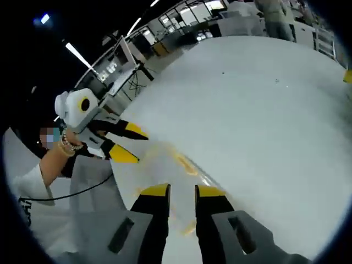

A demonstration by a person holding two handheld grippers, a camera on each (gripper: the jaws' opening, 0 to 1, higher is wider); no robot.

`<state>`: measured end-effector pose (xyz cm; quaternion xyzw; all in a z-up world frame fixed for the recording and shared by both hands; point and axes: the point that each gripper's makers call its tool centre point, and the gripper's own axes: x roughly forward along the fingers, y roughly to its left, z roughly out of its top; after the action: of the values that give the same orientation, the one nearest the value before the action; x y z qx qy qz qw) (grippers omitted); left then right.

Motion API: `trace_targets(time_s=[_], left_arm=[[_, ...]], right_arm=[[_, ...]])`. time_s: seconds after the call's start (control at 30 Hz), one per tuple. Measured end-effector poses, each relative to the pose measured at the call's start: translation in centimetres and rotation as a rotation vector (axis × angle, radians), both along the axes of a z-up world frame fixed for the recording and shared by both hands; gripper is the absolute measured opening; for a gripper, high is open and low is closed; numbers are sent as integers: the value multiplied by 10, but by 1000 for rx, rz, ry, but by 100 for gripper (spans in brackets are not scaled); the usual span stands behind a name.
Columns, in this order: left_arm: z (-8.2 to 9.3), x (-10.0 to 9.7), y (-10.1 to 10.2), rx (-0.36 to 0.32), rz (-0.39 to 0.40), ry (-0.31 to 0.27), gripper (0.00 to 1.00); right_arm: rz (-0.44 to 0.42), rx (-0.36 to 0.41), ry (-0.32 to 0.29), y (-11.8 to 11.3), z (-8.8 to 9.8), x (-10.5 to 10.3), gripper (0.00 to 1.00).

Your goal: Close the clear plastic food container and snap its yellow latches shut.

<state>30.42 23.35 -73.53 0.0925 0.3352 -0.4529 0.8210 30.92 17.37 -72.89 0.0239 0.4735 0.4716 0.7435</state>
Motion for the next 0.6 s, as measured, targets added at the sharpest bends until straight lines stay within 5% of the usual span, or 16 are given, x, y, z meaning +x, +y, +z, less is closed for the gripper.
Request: trace_targets(time_s=[0.07,0.33,0.6], left_arm=[[-9,-9,-9,44,-53,-1,12],[-12,-18,-42,8,-114,-21,4],[-24,-19,-38,95,-158,-77,8]], right_arm=[[85,-45,-43,9,-8,0,2],[356,-220,-265,29,-33,3,6],[388,-253,-303,32,-35,13,18]])
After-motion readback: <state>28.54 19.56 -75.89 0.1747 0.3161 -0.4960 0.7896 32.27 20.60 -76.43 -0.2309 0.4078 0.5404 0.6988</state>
